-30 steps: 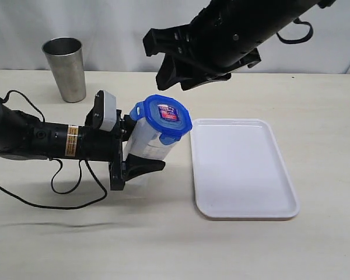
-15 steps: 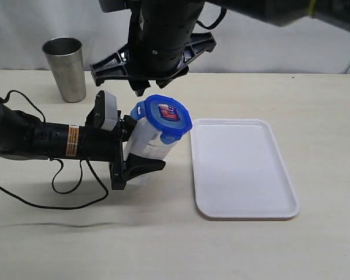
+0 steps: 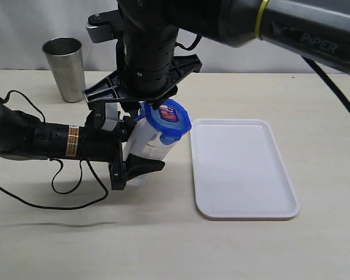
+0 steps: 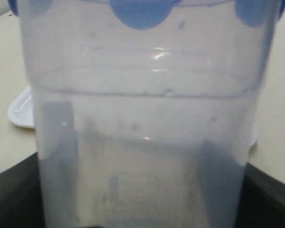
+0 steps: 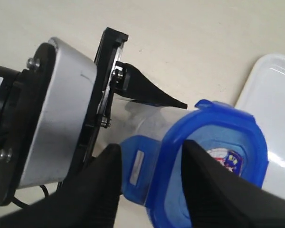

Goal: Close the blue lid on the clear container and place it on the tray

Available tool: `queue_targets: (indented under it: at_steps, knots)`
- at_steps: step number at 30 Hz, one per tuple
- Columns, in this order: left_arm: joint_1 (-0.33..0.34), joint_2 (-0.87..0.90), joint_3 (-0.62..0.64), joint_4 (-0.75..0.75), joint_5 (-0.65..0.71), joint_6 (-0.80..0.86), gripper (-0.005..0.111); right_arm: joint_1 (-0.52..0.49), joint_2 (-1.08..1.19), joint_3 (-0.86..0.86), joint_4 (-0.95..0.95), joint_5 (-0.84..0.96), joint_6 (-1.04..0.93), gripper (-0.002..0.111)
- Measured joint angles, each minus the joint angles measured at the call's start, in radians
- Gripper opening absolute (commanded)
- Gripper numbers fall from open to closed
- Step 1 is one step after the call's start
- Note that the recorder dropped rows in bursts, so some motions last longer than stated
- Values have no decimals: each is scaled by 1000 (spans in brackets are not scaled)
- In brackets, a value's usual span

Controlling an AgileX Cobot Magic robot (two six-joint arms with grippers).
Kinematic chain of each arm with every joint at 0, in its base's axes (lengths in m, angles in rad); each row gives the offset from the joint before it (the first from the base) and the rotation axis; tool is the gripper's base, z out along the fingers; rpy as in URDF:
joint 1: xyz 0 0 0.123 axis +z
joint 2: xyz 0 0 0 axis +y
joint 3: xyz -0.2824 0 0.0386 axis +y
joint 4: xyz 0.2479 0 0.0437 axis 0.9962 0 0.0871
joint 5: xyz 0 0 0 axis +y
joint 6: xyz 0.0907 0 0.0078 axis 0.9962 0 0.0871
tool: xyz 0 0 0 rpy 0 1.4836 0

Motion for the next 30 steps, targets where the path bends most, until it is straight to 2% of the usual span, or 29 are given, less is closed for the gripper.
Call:
queue_targets:
  at_steps: [9,24,30]
  knots:
    - [0,0,0,-8,32,-9,0,1,33,-12,-13,2,0,31]
    - [8,2,2,-23,33,-35,0,83,103,-38,-188,2,-6,31]
    - [10,2,2,-27,33,-38,0,87,107,-38,-206,2,-19,31]
